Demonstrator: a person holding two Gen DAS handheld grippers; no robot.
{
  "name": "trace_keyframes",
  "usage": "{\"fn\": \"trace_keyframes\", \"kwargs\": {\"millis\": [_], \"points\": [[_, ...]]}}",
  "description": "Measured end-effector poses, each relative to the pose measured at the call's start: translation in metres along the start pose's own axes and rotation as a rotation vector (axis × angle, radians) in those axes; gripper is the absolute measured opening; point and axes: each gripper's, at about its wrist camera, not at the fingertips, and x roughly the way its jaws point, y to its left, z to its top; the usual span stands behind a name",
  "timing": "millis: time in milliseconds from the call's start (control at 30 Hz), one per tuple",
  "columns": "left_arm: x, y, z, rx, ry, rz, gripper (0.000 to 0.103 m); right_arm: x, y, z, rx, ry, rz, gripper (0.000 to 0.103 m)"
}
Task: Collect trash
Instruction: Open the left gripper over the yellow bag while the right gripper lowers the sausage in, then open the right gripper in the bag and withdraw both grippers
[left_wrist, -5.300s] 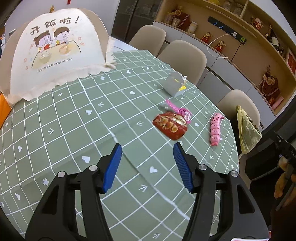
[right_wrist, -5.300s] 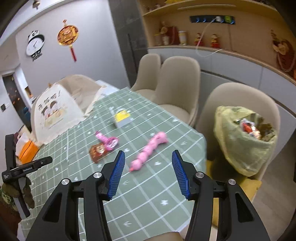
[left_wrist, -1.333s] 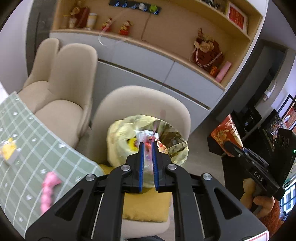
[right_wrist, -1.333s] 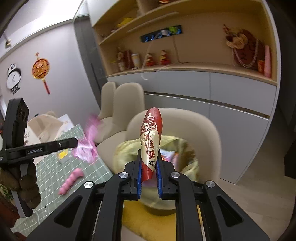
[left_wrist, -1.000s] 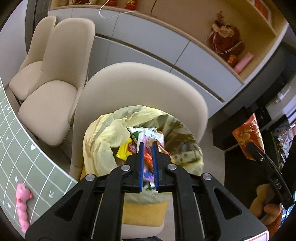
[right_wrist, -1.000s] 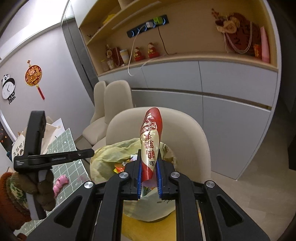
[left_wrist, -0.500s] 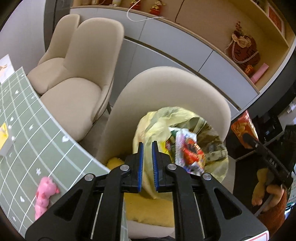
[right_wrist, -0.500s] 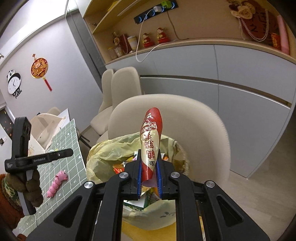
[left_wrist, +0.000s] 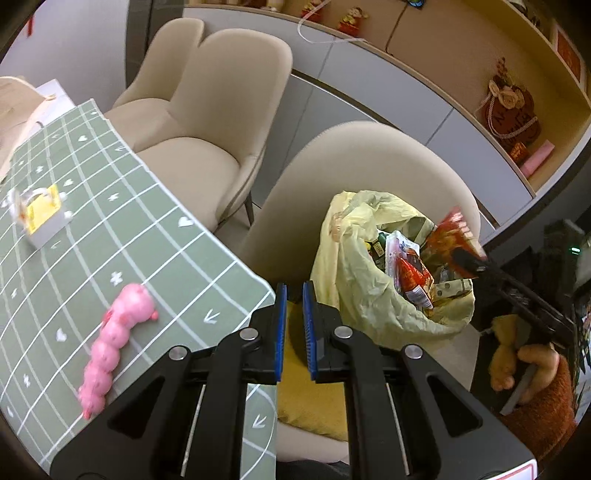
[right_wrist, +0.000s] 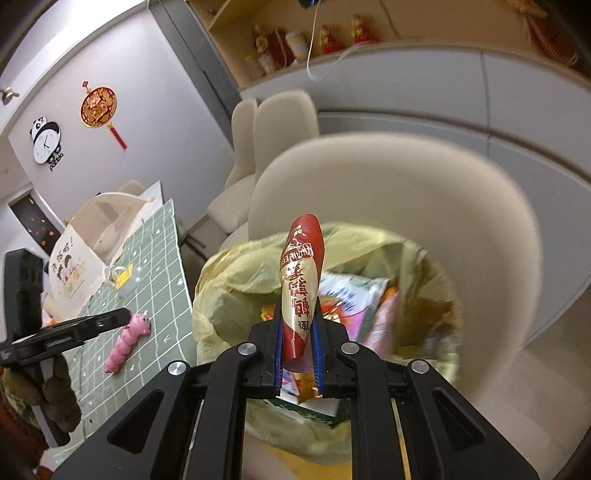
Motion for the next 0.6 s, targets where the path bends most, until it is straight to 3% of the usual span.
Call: {"fn": "trace_keyframes", "kwargs": {"millis": [200,367,467,533,600], "points": [[-0.032,0.015,-0.015,-0.039,-0.053,0.064,0.008,0.049,0.007,-0.006,-0.052,0.154,-0.029,0.014],[-0.047,0.036,-0.029,-0.114,-0.062,0.111,0.008,0.06,0.006,-0.01,-0.06,0.173,-0.046,0.014],[-0.058,0.046,-0.039,-0.149,-0.081,0.143,0.009,0.059,0.007,-0.011,-0.063,0.169,-0.057,0.019],[-0.066,0.051,-0.047,-0.163,-0.097,0.156,0.012,0.055,0.015,-0.014,-0.097,0.172,-0.082,0.037],[-0.073,0.054,-0.054,-0.165,-0.106,0.155,0.016,0.047,0.023,-0.018,-0.12,0.166,-0.097,0.039]]}}
